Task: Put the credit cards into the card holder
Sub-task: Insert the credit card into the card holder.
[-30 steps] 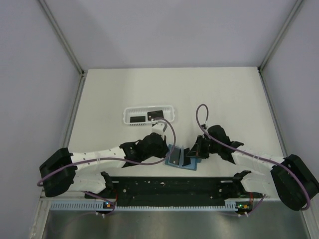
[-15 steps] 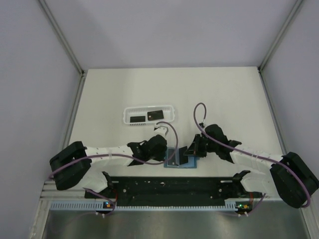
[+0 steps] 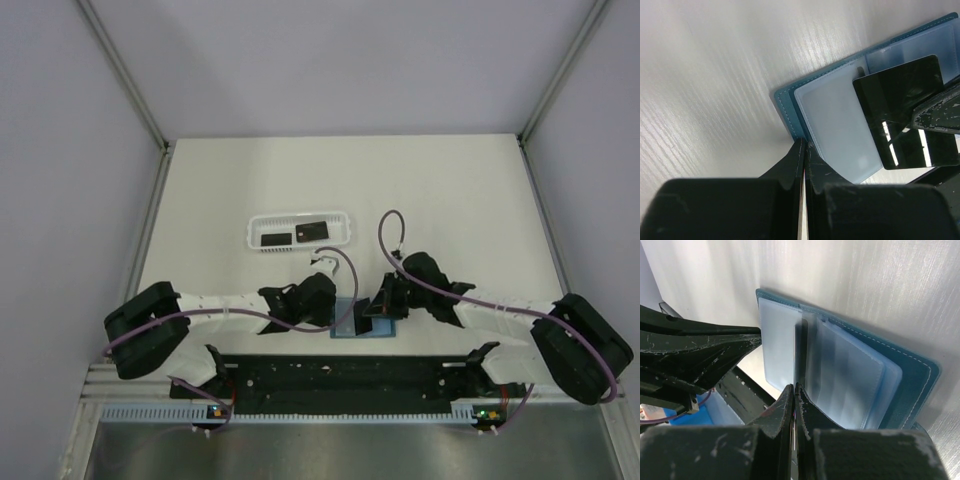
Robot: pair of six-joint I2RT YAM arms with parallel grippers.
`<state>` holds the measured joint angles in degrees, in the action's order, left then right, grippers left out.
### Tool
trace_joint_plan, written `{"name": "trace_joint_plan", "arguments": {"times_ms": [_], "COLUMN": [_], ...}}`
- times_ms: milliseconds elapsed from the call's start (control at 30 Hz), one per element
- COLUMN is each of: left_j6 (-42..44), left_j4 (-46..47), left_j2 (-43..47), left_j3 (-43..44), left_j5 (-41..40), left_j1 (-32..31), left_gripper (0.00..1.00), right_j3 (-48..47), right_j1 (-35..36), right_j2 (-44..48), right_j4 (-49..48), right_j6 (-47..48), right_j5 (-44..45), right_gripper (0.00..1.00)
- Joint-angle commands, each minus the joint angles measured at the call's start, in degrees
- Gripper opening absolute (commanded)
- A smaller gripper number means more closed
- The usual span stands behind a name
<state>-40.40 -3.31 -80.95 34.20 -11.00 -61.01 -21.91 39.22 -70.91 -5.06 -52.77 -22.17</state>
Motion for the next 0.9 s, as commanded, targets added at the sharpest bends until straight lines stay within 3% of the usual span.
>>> {"name": "trace_joint_plan", "arguments": {"times_ms": [0, 333, 500, 633, 867], "left_j6": [-0.7, -0.6, 1.5, 3.4, 1.3], "left_j4": [1.7, -0.1, 6.4, 11.4, 9.6], "left_j2": [0.4, 6.8, 8.9, 5.9, -0.6], "left_j3": [-1.3, -1.1, -1.3, -1.1, -0.2], "left_j5": [0.5, -1.8, 1.9, 5.6, 4.6], "left_j1": [-0.4, -0.3, -0.4, -1.2, -1.7], "left_gripper": [0.0, 0.0, 0.0, 0.0, 0.0], "right_j3": [-2.7, -2.7, -2.6, -2.6, -2.8], "right_j1": [1.2, 2.2, 2.2, 2.2, 2.2], "right_j2": [-1.2, -3.1, -3.2, -3.3, -2.2], "right_j4": [-3.2, -1.2, 0.2, 0.3, 1.7], "right_j6": [-0.6, -0.6, -0.6, -0.7, -0.2], "right_j5": [1.0, 4.3, 5.5, 5.6, 6.0], "right_gripper": [0.0, 0.0, 0.0, 0.0, 0.0]}}
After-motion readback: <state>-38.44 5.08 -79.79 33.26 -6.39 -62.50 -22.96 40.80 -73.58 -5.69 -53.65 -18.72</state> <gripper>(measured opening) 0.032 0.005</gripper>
